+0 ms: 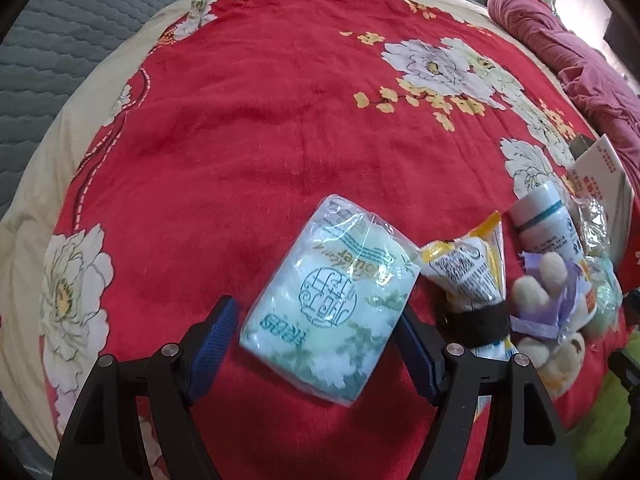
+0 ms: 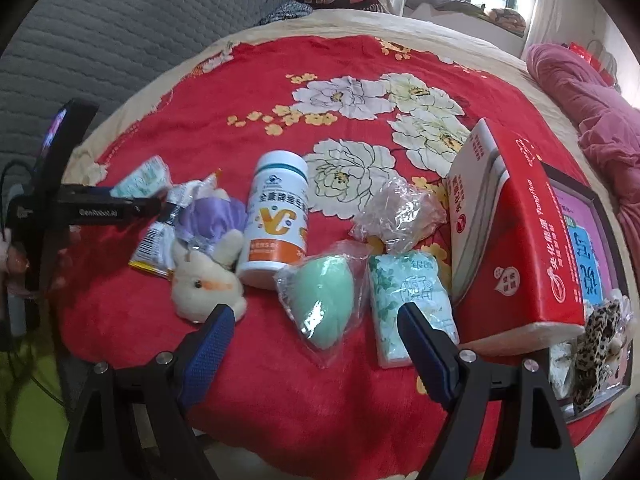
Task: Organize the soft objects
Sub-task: 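Grasp the white 'Flower' tissue packet with the left tool while the right tool grasps the bagged green sponge, then lift and carry the tissue packet and green sponge toward the pink book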
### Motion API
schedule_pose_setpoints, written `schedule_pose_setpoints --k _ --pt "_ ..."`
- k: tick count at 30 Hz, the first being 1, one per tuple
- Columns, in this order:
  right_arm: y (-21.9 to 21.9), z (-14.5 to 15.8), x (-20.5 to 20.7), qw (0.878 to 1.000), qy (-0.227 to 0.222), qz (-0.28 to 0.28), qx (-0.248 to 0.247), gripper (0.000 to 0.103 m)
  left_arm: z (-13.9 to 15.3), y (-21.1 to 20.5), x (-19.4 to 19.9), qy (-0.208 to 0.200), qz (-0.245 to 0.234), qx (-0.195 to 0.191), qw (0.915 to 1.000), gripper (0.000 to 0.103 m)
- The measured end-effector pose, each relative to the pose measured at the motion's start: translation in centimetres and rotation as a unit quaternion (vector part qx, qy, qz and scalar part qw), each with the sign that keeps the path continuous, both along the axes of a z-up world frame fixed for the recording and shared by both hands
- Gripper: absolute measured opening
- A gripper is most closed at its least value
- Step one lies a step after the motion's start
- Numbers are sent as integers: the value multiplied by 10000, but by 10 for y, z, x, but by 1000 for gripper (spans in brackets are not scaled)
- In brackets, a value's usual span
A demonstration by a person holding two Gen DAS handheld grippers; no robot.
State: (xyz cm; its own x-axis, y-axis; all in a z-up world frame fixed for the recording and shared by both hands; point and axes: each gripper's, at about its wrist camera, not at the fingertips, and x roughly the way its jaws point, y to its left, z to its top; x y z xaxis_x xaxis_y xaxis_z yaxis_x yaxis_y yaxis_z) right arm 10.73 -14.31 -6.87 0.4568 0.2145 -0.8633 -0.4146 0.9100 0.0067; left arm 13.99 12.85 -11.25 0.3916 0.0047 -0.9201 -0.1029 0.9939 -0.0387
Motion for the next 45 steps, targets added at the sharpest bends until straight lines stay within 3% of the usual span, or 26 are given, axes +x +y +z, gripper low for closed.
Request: schedule_pose_setpoints --k 4,6,14,16,17,23,33,45 --pt "7 -10 7 9996 -51 71 -267 82 -2 1 6 -59 15 -32 10000 78" --pt "10 -14 9 9991 -103 77 -402 69 -2 2 7 -80 31 -107 9999 78" --pt "24 -27 17 9979 -143 226 -588 47 -4 6 13 -173 41 -263 9995 78" --pt "20 -27 18 9986 -120 170 -494 43 -3 8 13 -181 75 -297 9994 71" --pt "17 -25 18 9989 -119 147 -421 42 -2 8 13 -216 86 -330 9992 61" --pt "3 -5 16 9999 -134 -54 83 42 5 6 6 -247 174 -411 9987 53" --pt "-13 21 10 9982 -190 -248 518 42 46 -12 -22 -527 141 -582 9968 53" --pt "-36 53 -5 9945 -423 -384 882 42 101 -62 -43 -948 -335 -707 9924 53"
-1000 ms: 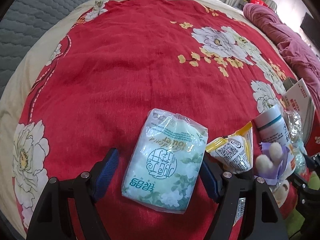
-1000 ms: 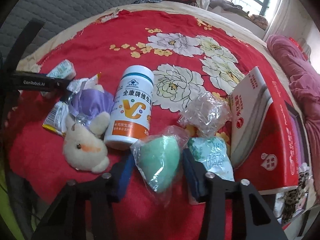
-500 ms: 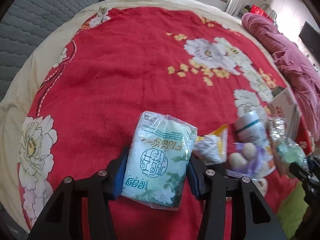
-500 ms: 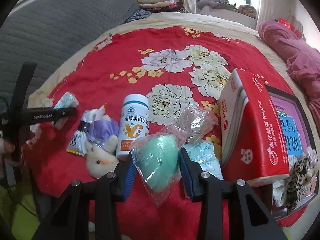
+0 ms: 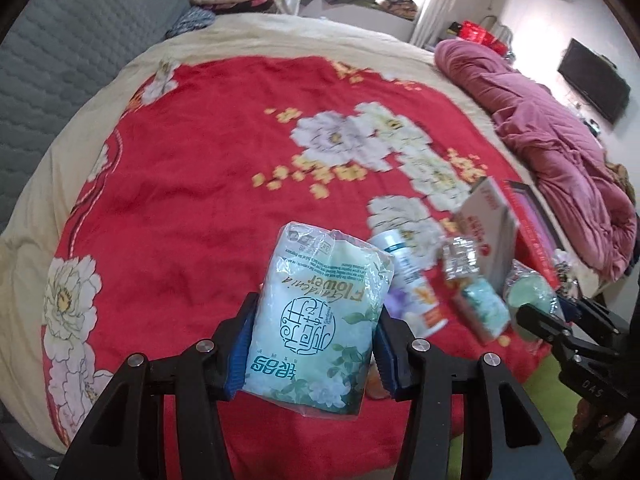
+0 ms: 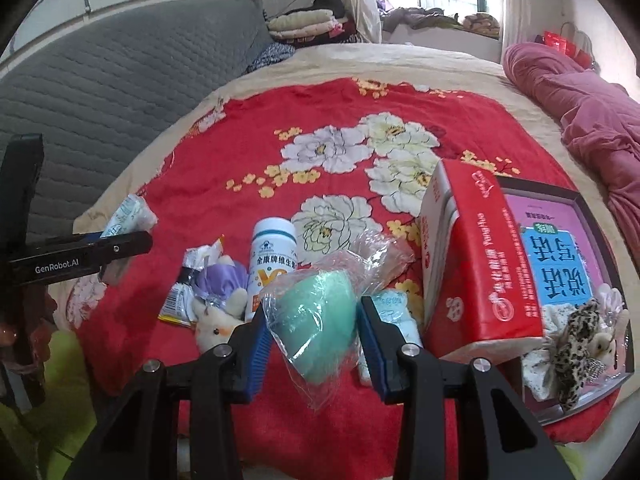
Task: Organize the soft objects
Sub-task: 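Lift and carry the tissue packet and green sponge toward the pink book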
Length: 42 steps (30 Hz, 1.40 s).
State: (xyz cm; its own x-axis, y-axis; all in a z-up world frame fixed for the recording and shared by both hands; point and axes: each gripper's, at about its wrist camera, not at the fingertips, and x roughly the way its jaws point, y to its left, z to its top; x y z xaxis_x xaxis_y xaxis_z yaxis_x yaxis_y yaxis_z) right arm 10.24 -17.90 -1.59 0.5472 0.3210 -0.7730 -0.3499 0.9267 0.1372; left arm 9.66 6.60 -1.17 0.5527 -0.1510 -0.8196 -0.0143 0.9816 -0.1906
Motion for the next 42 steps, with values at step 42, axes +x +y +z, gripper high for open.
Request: schedule_pose_setpoints --k 42 --pt "-170 76 -30 9800 -890 -1669 625 42 94 -218 -10 -767 -1528 237 9850 53"
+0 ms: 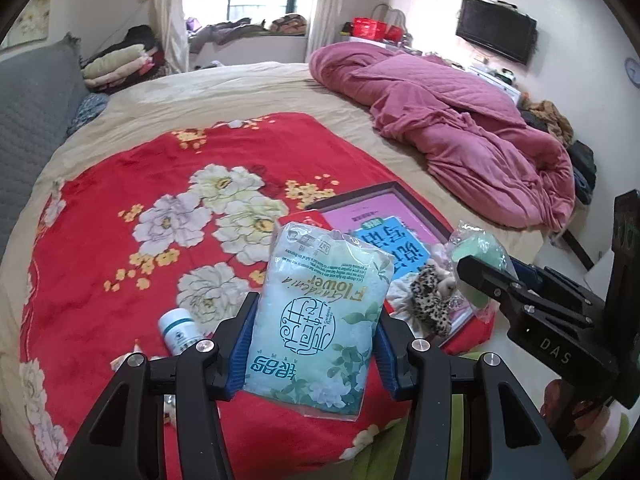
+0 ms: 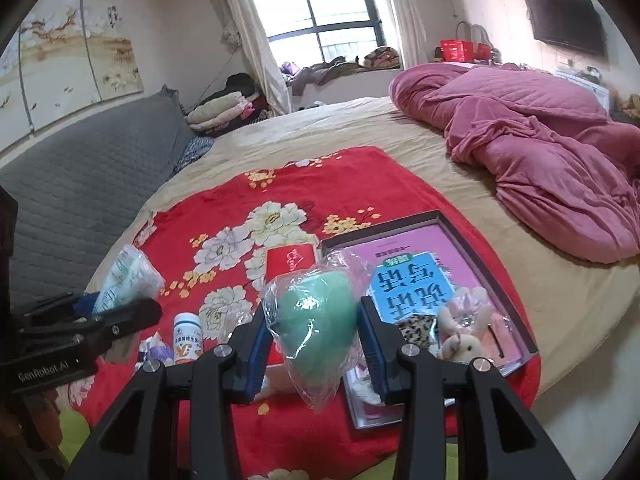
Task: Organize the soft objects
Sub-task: 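Lift and carry the tissue packet and green sponge toward the pink book, then lower both held items over the book tray beside the bunny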
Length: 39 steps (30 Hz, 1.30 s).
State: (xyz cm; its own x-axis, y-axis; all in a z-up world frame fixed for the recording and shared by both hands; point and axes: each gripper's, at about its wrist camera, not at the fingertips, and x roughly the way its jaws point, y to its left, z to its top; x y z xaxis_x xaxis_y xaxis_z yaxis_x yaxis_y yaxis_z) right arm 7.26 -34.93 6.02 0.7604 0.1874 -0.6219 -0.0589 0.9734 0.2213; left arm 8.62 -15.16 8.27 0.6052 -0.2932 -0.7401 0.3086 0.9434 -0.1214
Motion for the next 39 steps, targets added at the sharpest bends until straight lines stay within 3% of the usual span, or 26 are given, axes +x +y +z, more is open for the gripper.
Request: schedule_pose_setpoints --k 17,39 --pt "-81 19 -17 9961 -247 -846 -91 42 7 -67 6 -33 -570 -89 9983 53" --pt "-134 -6 -15 9927 26 -1203 -66 42 -48 -167 13 506 -1339 159 9896 53"
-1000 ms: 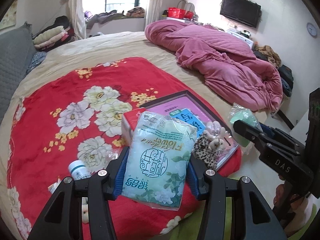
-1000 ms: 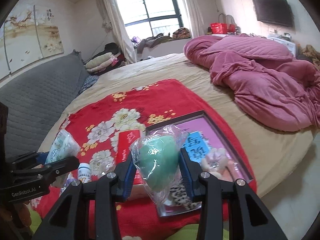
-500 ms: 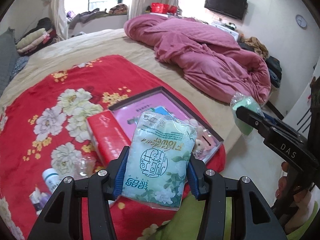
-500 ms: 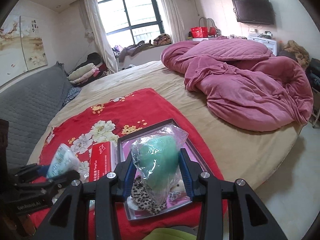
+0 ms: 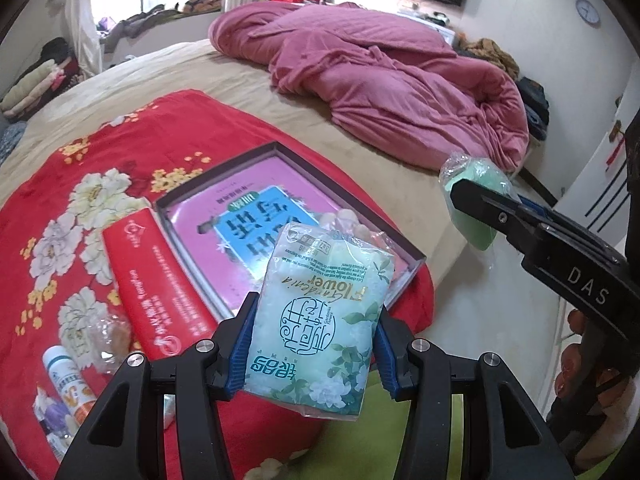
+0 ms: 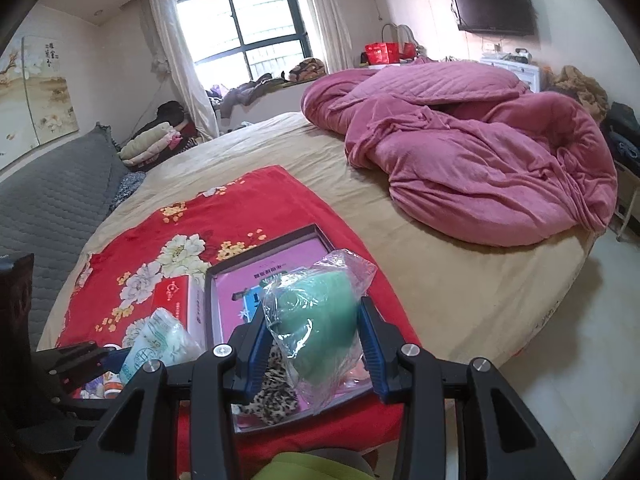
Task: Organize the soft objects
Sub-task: 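Lower both held items over the book tray beside the bunny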
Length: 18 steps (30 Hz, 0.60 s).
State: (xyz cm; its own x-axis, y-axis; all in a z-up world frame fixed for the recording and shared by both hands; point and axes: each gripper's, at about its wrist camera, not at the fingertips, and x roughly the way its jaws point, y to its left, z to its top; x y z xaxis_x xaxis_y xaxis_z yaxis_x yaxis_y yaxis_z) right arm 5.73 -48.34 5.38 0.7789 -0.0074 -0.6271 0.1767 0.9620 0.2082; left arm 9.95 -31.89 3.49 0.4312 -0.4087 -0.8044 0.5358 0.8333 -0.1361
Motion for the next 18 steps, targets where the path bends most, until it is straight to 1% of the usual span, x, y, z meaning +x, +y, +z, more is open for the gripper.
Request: schedule_pose_setpoints --k 5,7,12,18 --pt "-12 -11 3 9999 122 -90 9 42 -16 -16 2 154 -47 7 9999 53" --pt "-15 -16 4 9998 169 -96 -7 42 -24 -24 3 173 -101 105 9997 53" --pt "-17 -29 12 9994 348 -75 -19 42 -43 -36 11 319 -171 191 9992 53" --pt "-17 -42 20 9987 503 -37 -37 42 -68 -43 25 524 -82 278 9982 53"
